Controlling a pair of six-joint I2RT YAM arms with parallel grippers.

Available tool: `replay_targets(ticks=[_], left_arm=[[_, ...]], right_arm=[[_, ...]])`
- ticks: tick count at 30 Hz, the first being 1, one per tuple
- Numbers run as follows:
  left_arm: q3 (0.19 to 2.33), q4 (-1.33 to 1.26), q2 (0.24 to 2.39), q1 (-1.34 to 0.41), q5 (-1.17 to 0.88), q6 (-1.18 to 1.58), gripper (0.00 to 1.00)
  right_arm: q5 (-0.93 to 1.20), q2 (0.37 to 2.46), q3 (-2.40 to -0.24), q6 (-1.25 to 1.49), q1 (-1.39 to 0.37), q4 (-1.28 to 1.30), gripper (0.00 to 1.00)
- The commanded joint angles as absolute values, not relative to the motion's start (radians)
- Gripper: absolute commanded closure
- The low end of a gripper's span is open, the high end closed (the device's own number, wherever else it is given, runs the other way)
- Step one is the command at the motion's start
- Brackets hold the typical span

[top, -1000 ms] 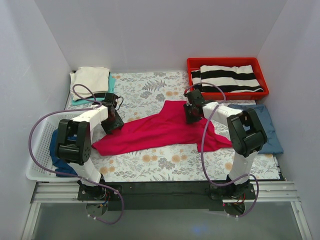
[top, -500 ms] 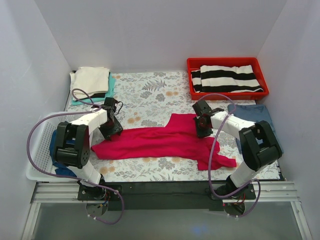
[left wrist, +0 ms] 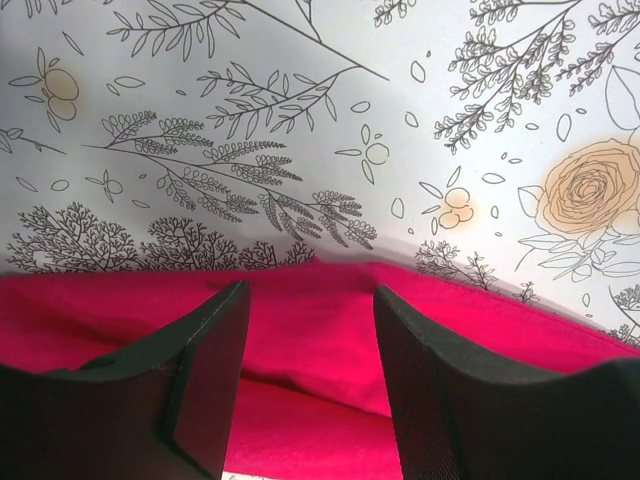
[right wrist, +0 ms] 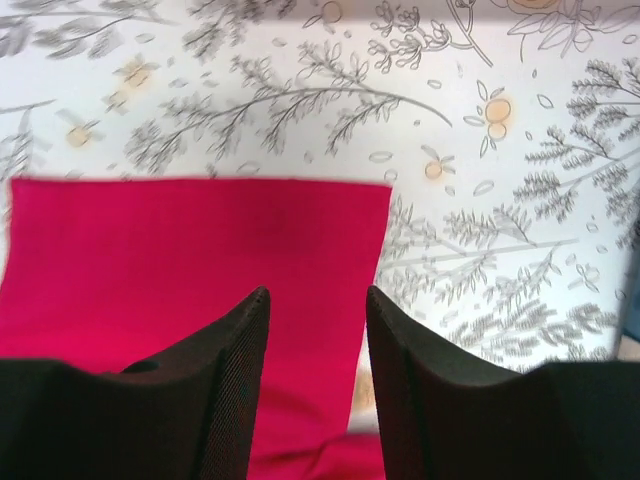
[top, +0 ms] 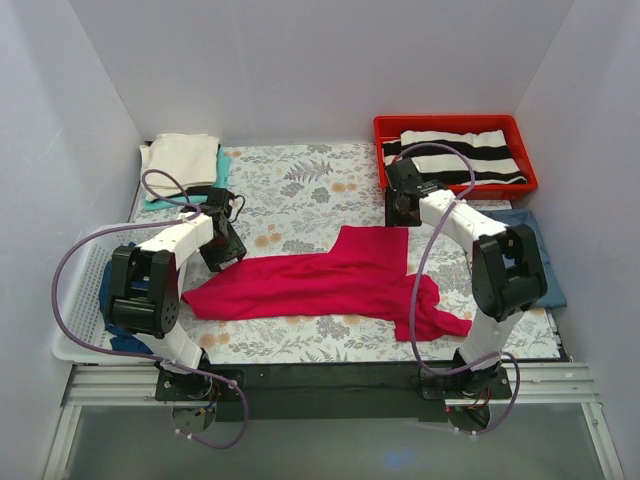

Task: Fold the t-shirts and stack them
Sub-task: Flatten out the tshirt

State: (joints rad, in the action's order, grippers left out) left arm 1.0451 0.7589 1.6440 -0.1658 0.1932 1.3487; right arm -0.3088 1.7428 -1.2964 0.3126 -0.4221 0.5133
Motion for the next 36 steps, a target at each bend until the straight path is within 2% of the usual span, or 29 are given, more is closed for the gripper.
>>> replay_targets(ticks=[1,13,21,25,29,36], left_arm=[[1.066,0.758,1.617,-0.166,0.189,1.330,0.49],[1.062,0.758,1.605,-0.166,0.184,1.338,0.49],[1.062,0.762,1.609,-0.166,0.196,1.336,0.49],[1.063,0.762,1.611,-0.166,0.199,1.338,0.49],[1.062,0.759,1.612,-0.166,0.206,1.339,0.49],[1.060,0.753,1.611,-0.166,0.206,1.338,0.49]], right_arm=[[-0.316,1.841,-1.324,0.324,-0.370,0.470,0.50],[-0.192,1.887,-1.204,0.287,-0.288,0.261,0.48],[-0.094,1.922,-1.187,0.287,-0.288,0.242,0.49],[-0.068,1.934,-1.164,0.291,-0.291,0.248,0.56],[-0.055,1.947,-1.132,0.296,-0.299,0.252,0.68],[-0.040,1.959,-1.112,0.299,-0.310,0.268,0.75]])
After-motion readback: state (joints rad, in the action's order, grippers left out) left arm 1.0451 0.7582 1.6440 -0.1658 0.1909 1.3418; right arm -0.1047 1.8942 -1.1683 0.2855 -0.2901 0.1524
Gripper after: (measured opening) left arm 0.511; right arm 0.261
